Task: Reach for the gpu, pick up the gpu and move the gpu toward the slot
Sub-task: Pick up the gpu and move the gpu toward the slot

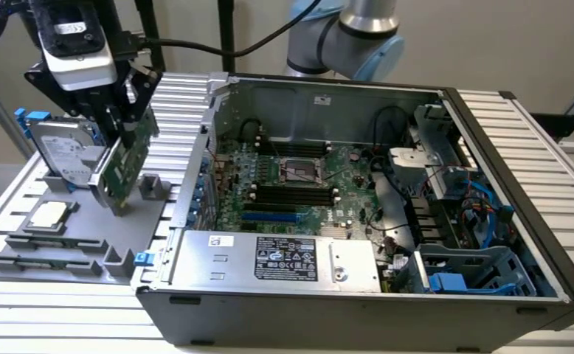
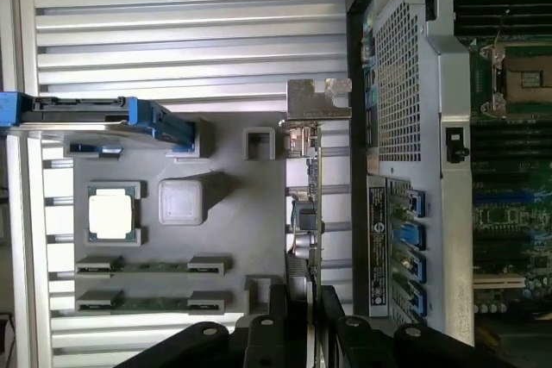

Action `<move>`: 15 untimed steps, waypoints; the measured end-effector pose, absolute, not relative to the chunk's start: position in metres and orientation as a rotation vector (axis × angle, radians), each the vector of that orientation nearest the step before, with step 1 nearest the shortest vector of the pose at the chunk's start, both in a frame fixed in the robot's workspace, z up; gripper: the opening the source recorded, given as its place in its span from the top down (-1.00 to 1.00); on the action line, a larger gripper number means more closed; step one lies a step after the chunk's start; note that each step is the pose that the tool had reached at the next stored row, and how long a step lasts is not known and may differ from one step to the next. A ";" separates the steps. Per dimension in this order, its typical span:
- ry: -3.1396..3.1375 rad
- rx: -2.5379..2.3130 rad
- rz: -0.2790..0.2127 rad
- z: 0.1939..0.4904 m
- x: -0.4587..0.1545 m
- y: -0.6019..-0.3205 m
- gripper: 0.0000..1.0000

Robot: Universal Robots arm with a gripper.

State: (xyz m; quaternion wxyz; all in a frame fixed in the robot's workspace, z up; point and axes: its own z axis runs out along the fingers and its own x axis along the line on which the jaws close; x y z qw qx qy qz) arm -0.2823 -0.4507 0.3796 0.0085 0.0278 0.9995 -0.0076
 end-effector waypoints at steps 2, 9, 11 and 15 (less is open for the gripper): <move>3.124 0.087 -0.023 0.389 -0.275 -0.451 0.48; 3.130 0.084 -0.014 0.420 -0.244 -0.451 0.48; 3.132 0.084 -0.010 0.429 -0.235 -0.451 0.48; 3.137 0.084 0.000 0.440 -0.217 -0.451 0.48</move>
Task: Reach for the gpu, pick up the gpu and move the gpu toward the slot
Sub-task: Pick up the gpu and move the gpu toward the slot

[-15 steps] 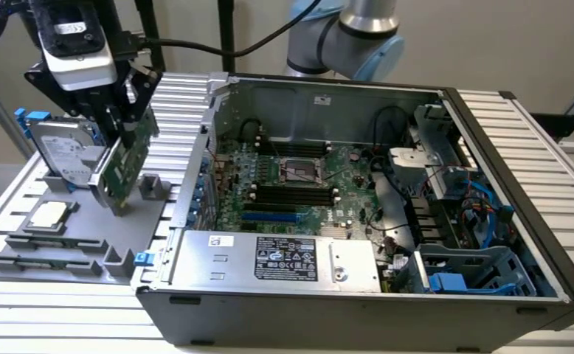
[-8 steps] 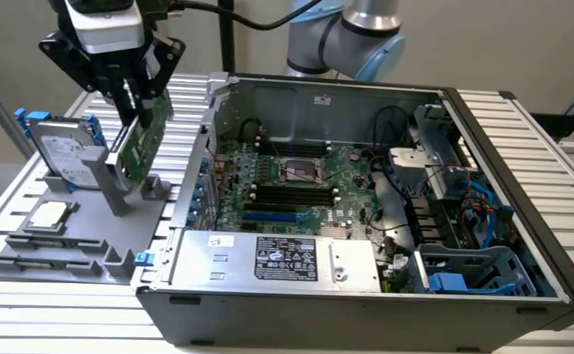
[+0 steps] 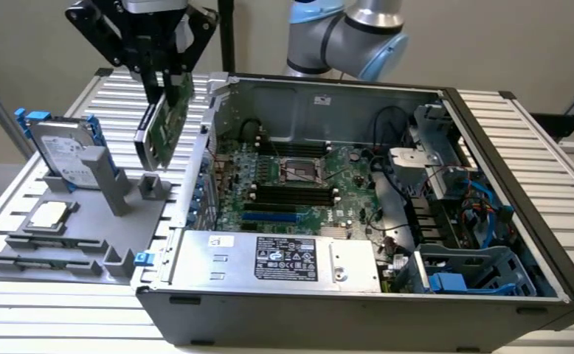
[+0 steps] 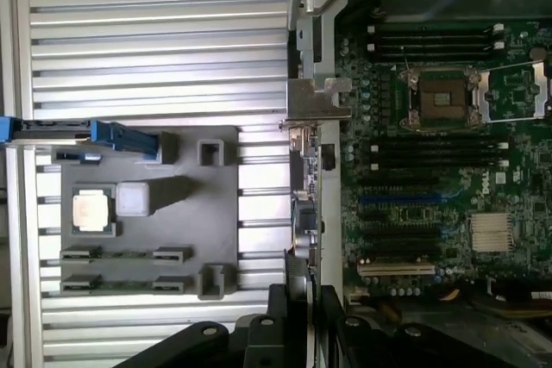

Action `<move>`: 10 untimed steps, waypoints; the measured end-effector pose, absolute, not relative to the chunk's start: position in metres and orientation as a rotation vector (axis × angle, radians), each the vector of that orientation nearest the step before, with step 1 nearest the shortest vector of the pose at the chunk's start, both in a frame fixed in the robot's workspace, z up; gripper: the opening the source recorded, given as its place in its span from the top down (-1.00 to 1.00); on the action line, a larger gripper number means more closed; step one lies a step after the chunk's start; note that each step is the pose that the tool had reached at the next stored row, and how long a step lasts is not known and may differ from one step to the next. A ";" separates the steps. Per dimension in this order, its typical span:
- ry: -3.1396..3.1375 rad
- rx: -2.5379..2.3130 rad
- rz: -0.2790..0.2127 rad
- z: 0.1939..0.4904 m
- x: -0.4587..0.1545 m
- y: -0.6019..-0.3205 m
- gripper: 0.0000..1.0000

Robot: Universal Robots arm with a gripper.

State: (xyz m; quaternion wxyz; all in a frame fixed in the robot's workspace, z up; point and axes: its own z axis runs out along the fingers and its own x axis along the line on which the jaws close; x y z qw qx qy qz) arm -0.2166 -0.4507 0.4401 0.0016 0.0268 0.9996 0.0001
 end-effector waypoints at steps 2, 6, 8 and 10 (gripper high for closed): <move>3.139 0.084 0.006 0.442 -0.207 -0.451 0.48; 3.140 0.084 0.009 0.442 -0.189 -0.451 0.48; 3.141 0.084 0.010 0.442 -0.180 -0.451 0.48; 3.142 0.084 0.010 0.442 -0.171 -0.451 0.48</move>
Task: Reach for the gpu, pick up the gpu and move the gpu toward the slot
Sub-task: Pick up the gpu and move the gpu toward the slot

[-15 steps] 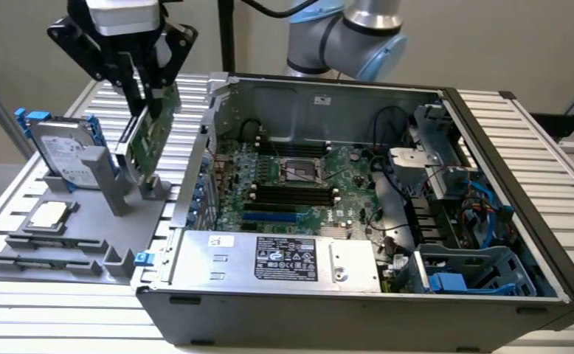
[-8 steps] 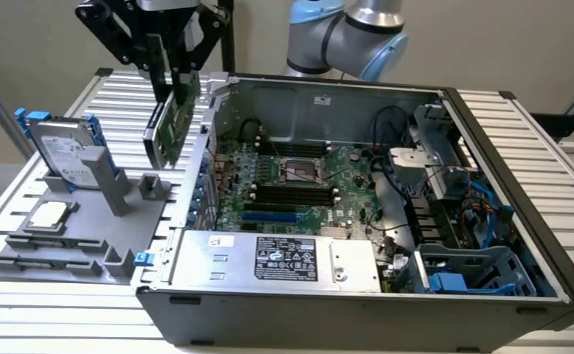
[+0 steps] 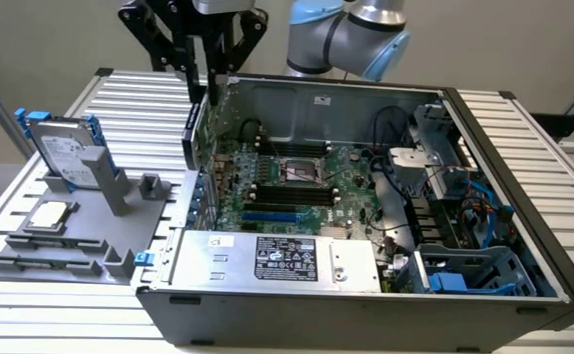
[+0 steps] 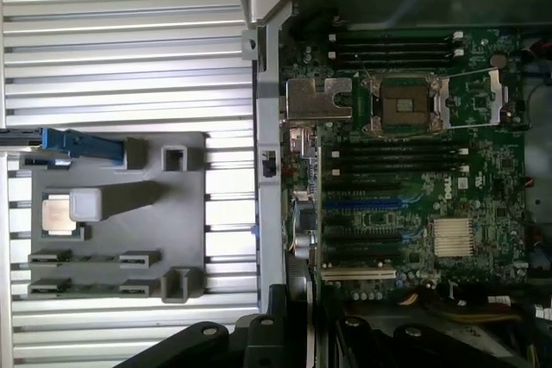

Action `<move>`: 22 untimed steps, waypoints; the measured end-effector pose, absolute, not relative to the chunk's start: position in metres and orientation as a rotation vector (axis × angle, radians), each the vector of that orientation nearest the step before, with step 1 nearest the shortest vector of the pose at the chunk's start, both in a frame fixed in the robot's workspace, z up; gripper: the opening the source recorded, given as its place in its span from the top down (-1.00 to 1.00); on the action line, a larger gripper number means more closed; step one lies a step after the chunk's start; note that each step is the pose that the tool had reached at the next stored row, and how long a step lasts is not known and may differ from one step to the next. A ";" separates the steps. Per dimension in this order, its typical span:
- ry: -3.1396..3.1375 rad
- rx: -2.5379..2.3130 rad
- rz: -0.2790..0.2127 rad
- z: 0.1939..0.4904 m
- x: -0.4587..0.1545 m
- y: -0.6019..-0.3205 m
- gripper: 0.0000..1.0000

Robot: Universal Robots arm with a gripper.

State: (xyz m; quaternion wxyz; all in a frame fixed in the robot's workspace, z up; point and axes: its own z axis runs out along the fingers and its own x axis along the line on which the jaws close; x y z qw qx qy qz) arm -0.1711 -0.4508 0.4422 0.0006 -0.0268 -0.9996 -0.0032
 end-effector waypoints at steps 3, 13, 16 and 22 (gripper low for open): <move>-3.138 -0.084 -0.010 0.442 -0.157 -0.451 0.48; -3.133 -0.084 -0.010 0.441 -0.112 -0.451 0.48; -3.131 -0.084 -0.010 0.440 -0.098 -0.451 0.48; -3.127 -0.083 -0.006 0.433 -0.075 -0.449 0.48</move>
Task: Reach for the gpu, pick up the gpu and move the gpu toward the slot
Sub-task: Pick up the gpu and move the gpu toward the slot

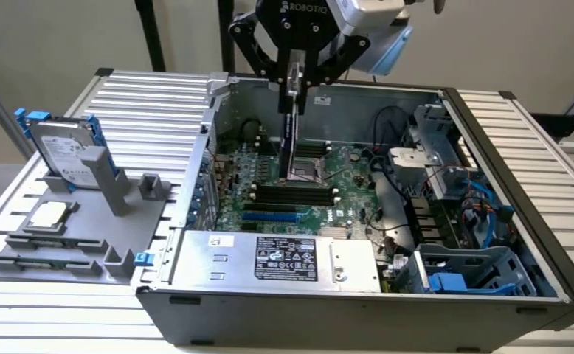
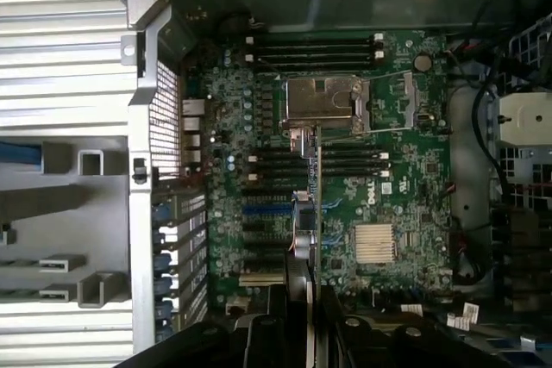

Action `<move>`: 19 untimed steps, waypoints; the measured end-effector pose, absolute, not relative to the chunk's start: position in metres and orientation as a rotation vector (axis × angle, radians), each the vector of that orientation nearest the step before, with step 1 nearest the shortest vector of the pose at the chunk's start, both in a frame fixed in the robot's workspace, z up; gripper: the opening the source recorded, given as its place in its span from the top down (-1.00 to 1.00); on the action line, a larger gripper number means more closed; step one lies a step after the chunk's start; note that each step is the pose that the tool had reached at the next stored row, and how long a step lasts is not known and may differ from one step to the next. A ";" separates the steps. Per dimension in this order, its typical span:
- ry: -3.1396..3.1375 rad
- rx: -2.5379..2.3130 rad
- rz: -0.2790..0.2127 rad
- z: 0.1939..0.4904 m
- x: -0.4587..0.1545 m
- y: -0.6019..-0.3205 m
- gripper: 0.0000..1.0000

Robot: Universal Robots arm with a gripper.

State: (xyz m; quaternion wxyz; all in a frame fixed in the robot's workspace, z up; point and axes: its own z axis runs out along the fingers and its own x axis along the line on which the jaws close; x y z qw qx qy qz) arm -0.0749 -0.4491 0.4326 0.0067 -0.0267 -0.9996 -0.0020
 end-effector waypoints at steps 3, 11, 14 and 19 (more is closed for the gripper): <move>-3.127 -0.082 -0.003 0.428 -0.070 -0.446 0.48; -3.128 -0.066 -0.002 0.419 -0.061 -0.438 0.48; -3.128 -0.059 -0.002 0.416 -0.057 -0.436 0.48; -3.128 -0.045 -0.002 0.412 -0.051 -0.433 0.48</move>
